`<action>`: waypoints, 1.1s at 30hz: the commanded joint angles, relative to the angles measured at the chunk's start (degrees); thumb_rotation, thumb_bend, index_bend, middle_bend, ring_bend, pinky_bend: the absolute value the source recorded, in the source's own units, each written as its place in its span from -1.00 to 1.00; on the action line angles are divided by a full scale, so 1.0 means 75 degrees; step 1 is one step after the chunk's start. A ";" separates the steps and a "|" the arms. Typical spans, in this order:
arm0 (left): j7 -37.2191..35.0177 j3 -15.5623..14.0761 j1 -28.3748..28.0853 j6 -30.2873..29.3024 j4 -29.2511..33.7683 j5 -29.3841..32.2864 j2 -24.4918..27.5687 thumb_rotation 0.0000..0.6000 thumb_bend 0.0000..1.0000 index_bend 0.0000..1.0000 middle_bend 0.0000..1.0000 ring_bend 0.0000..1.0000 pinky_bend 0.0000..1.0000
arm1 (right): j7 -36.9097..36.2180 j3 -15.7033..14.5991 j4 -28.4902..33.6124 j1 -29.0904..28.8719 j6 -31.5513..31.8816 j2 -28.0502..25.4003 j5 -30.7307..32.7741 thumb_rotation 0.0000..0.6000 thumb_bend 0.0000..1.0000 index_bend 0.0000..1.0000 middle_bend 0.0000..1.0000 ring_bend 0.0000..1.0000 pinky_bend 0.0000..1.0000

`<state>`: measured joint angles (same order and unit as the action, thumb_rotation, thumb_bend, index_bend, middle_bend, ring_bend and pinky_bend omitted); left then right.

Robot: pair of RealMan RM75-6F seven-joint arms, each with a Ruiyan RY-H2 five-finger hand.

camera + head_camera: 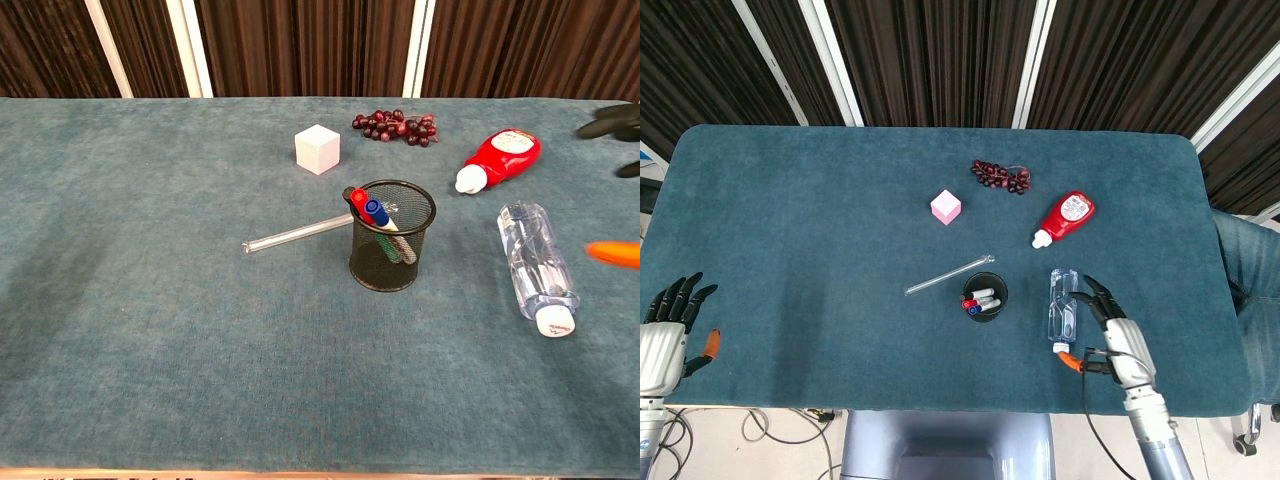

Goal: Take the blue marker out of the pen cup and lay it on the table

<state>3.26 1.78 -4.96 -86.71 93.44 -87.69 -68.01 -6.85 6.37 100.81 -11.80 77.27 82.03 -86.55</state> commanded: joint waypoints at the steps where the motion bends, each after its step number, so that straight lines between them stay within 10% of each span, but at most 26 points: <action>1: -0.0007 0.0006 0.0001 0.0012 0.0011 0.0023 0.0003 1.00 -0.12 -0.68 -0.93 -0.94 -0.78 | 0.0503 0.0210 -0.0047 -0.0317 -0.0228 0.0531 0.0214 1.00 -0.48 -0.39 -1.00 -1.00 -0.67; 33: -0.0030 0.0038 0.0000 0.0091 0.0091 0.0150 0.0036 1.00 -0.12 -0.69 -0.93 -0.93 -0.78 | 0.3059 0.0866 -0.0884 -0.1630 -0.0620 0.2805 0.1466 1.00 -0.27 -0.14 -1.00 -1.00 -0.67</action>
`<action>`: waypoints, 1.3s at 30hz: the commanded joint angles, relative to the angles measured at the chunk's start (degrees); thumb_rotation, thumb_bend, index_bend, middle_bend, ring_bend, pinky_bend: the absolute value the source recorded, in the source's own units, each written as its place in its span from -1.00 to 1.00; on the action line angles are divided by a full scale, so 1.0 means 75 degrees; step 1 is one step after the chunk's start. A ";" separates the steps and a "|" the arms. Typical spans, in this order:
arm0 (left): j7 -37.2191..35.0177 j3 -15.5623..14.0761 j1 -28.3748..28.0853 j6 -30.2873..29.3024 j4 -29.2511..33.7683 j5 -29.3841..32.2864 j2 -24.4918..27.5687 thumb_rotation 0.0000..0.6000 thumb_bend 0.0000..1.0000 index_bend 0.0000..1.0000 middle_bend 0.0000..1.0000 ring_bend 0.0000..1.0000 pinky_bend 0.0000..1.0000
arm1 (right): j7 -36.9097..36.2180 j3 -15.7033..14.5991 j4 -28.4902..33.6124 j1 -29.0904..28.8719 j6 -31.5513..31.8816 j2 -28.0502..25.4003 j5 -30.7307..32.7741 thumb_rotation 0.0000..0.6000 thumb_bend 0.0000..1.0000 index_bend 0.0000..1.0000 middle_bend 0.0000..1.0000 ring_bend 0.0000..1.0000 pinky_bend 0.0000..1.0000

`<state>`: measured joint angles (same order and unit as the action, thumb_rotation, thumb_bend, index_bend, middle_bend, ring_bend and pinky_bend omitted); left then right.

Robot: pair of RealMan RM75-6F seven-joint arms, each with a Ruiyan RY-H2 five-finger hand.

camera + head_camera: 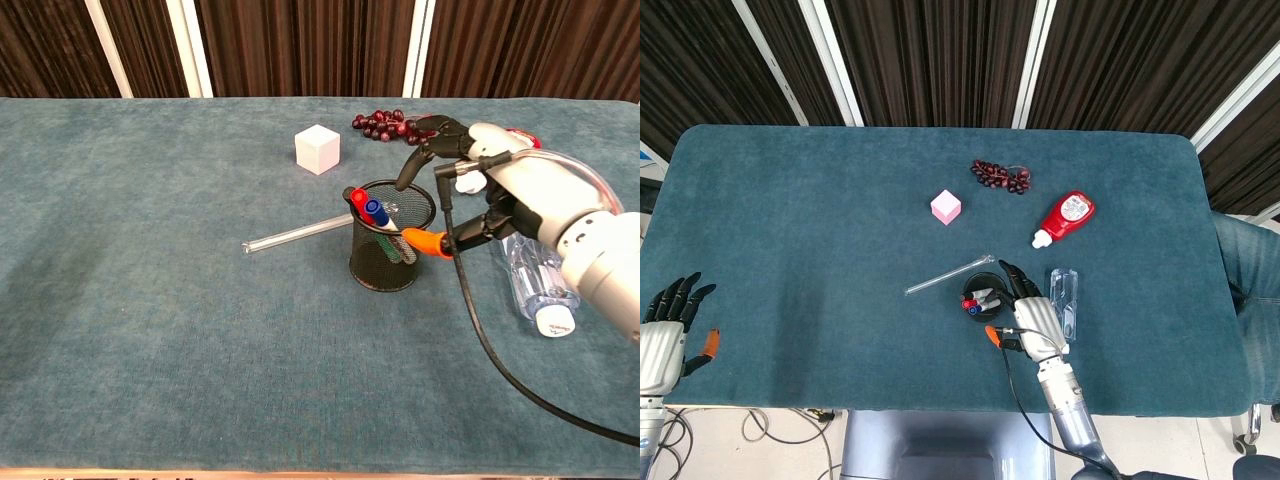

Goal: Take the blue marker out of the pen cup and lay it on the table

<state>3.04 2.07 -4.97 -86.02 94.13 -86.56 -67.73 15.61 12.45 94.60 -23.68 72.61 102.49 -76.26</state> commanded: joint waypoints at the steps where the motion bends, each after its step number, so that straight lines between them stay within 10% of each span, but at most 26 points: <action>1: 0.0002 0.0001 0.0001 -0.0001 -0.0001 0.0001 -0.0002 1.00 -0.12 -0.69 -0.93 -0.93 -0.78 | 0.0096 0.0087 -0.0083 -0.0070 -0.0013 0.0111 0.0151 1.00 -0.27 -0.14 -1.00 -1.00 -0.67; 39: -0.0007 0.0023 -0.0002 0.0047 0.0055 0.0078 0.0036 1.00 -0.12 -0.69 -0.94 -0.93 -0.78 | 0.0411 0.0310 -0.0646 -0.0557 0.0104 0.0886 0.0580 1.00 -0.19 0.04 -1.00 -1.00 -0.67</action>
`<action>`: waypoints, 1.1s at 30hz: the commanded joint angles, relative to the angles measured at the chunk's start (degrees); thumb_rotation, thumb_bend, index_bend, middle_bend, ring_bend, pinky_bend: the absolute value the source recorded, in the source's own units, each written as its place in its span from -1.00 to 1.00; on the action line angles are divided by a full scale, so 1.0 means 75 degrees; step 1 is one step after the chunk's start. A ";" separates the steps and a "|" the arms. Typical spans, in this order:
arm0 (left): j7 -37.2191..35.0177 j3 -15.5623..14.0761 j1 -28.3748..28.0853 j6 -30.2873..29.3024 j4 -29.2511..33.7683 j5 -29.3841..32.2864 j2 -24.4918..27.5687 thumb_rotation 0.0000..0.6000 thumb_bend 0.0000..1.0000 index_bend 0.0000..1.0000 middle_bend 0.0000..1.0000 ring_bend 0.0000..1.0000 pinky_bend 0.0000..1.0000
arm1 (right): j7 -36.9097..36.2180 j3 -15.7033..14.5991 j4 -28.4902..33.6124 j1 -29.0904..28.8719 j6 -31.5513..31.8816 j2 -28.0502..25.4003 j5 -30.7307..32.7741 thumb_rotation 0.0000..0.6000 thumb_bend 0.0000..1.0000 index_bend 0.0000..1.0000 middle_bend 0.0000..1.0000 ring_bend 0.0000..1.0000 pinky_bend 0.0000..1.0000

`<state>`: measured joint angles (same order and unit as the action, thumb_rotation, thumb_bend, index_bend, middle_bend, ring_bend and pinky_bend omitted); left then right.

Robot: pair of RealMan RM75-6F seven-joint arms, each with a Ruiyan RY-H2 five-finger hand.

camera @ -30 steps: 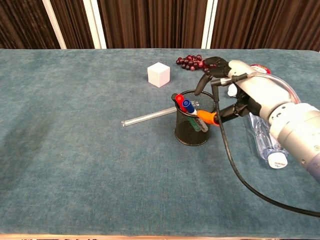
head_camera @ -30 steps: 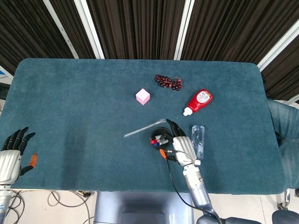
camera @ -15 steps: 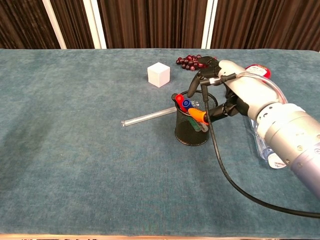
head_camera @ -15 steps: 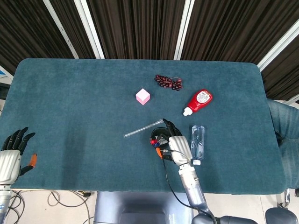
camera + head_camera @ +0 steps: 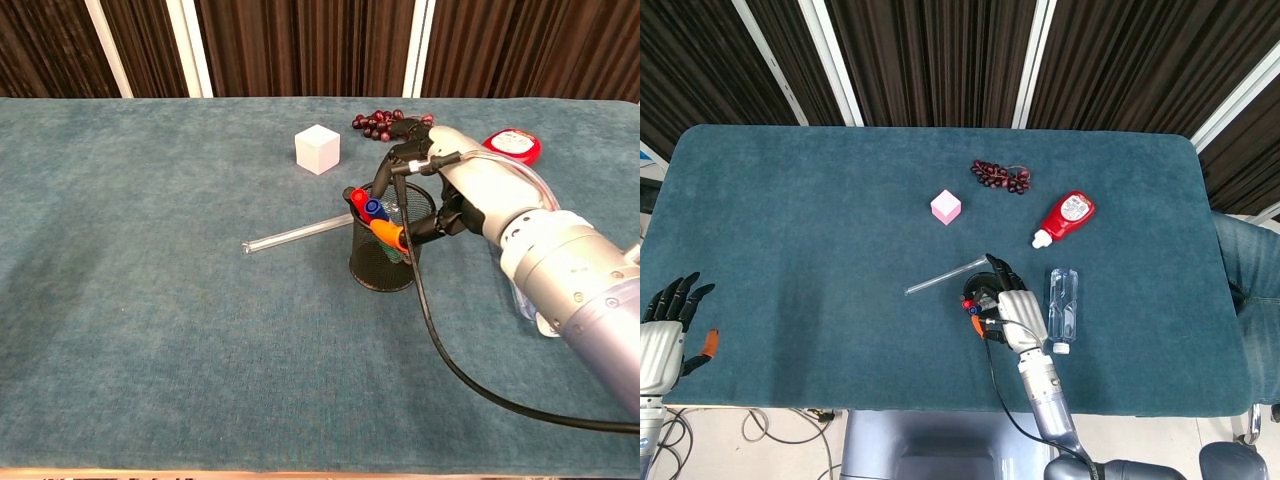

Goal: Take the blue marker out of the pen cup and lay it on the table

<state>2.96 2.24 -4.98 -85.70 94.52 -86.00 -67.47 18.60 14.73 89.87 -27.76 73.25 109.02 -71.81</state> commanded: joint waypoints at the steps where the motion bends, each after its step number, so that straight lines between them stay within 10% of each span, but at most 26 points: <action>1: 0.0008 0.0000 -0.0002 0.0003 0.0005 0.0001 0.0003 1.00 -0.12 -0.69 -0.94 -0.93 -0.78 | 0.0017 0.0009 -0.0031 -0.0020 0.0032 0.0032 -0.0020 1.00 -0.19 0.05 -1.00 -1.00 -0.67; 33: -0.0016 0.0008 -0.0002 0.0024 0.0028 0.0034 0.0021 1.00 -0.12 -0.69 -0.93 -0.93 -0.78 | 0.0072 0.0246 0.0322 -0.0205 0.0083 -0.0135 0.0088 1.00 -0.02 0.24 -1.00 -1.00 -0.67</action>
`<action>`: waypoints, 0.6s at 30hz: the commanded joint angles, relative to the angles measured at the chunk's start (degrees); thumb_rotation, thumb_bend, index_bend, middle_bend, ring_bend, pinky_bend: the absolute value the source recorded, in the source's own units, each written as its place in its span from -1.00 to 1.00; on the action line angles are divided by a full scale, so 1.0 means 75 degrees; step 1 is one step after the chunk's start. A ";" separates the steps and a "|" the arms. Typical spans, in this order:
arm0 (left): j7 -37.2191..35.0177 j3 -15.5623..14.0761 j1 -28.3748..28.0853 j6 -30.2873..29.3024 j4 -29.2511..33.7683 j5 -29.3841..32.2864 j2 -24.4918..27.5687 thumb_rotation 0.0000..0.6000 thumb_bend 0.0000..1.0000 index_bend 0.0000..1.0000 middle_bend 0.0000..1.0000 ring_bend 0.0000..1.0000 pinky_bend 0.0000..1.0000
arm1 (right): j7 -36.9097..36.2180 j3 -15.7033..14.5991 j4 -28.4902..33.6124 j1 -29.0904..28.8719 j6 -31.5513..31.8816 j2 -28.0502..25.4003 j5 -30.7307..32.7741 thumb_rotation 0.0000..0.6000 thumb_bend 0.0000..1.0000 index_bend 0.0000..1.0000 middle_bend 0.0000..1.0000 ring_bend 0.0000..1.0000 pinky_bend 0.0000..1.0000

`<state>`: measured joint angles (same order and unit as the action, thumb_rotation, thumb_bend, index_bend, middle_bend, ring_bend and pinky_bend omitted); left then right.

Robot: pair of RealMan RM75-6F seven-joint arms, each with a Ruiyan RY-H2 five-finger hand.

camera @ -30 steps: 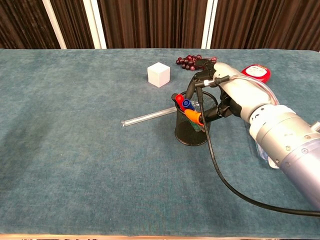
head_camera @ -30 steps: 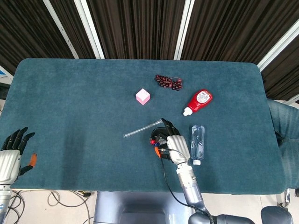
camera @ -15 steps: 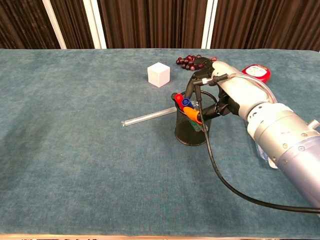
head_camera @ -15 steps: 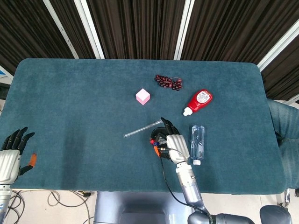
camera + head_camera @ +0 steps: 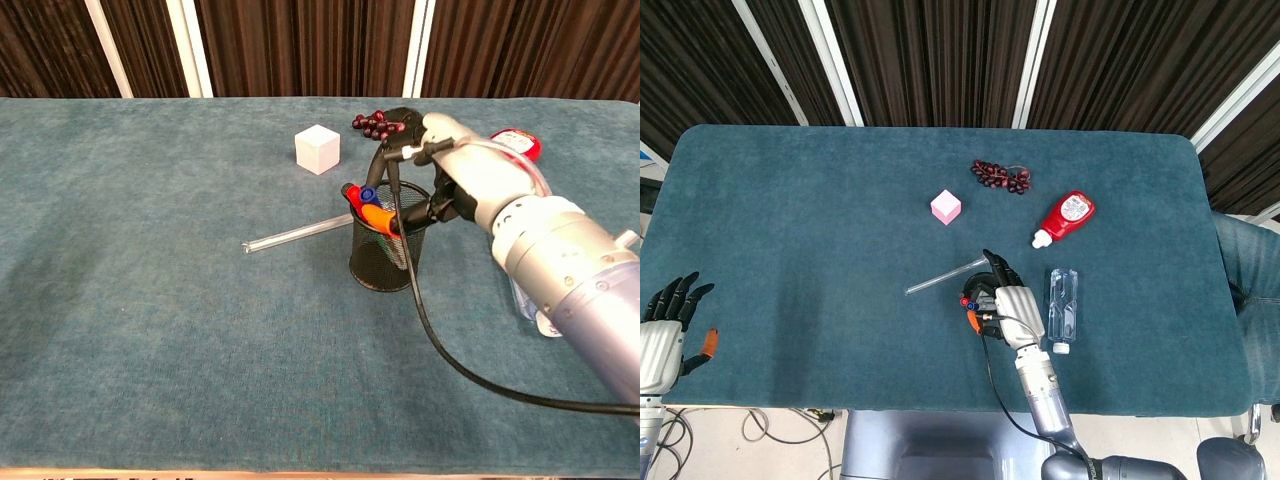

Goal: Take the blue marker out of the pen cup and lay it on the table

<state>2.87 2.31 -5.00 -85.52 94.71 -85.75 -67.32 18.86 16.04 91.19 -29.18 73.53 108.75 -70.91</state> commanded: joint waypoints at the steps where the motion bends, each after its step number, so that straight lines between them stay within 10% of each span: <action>1: -0.0009 -0.0003 0.0001 0.0001 0.0008 -0.0001 0.0001 1.00 -0.12 -0.69 -0.93 -0.93 -0.78 | 0.0065 0.0111 0.0246 -0.0022 0.0050 -0.0170 -0.0025 1.00 -0.04 0.24 -1.00 -1.00 -0.67; 18: -0.0009 -0.0005 0.0007 0.0019 0.0066 0.0031 0.0005 1.00 -0.12 -0.69 -0.94 -0.93 -0.78 | -0.0305 0.1305 0.2346 -0.0053 -0.0389 -0.2481 0.0785 1.00 -0.06 0.24 -1.00 -1.00 -0.67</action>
<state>2.81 2.27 -4.94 -85.39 95.19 -85.52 -67.28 17.64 24.75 107.91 -29.64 71.20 91.43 -66.22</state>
